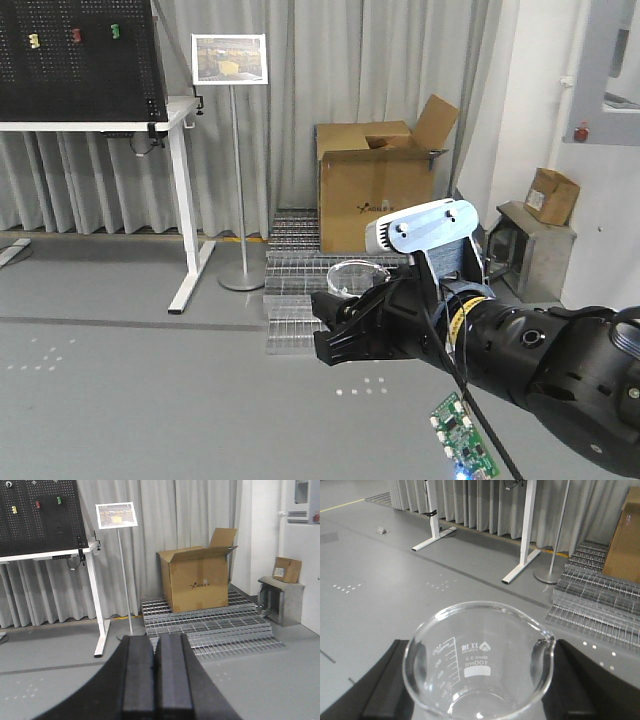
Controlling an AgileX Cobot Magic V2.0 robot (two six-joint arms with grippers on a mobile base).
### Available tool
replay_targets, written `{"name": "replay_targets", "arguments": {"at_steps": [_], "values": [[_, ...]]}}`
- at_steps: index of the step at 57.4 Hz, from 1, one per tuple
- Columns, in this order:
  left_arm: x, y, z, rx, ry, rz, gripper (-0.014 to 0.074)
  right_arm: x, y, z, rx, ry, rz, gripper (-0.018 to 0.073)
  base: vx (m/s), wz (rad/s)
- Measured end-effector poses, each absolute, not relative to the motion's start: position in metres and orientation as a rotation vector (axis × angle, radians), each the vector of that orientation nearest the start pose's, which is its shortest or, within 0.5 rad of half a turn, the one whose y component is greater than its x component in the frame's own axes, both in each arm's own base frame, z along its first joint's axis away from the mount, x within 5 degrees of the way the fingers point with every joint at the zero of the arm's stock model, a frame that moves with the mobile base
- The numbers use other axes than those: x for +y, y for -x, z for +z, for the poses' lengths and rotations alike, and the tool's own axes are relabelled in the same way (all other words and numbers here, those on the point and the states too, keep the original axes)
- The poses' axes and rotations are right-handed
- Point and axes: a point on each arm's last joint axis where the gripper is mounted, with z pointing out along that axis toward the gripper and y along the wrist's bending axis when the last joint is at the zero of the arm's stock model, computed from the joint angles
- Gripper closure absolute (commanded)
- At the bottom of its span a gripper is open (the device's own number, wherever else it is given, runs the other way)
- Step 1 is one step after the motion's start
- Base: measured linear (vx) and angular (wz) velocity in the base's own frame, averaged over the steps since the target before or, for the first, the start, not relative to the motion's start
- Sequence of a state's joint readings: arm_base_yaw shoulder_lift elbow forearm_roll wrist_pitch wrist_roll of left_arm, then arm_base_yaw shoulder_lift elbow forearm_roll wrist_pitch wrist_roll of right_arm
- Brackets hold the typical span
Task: Pick beaker and place in left cabinet
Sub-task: 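Keep holding the beaker while driving to the open white cabinet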
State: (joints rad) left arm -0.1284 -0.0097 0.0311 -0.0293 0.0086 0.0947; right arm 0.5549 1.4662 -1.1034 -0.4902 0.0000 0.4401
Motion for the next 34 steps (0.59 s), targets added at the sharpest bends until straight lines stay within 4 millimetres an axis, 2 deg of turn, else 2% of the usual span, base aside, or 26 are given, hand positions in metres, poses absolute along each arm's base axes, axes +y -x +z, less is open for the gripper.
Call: {"name": "replay_targets", "arguments": {"at_steps": [34], "values": [[-0.0073, -0.0564, 0.2024, 1.507, -0.147, -0.051, 0.0595, 0.1811, -0.2922, 0.336, 1.777, 0.554, 0.352, 0.0564, 0.64, -0.03]]}}
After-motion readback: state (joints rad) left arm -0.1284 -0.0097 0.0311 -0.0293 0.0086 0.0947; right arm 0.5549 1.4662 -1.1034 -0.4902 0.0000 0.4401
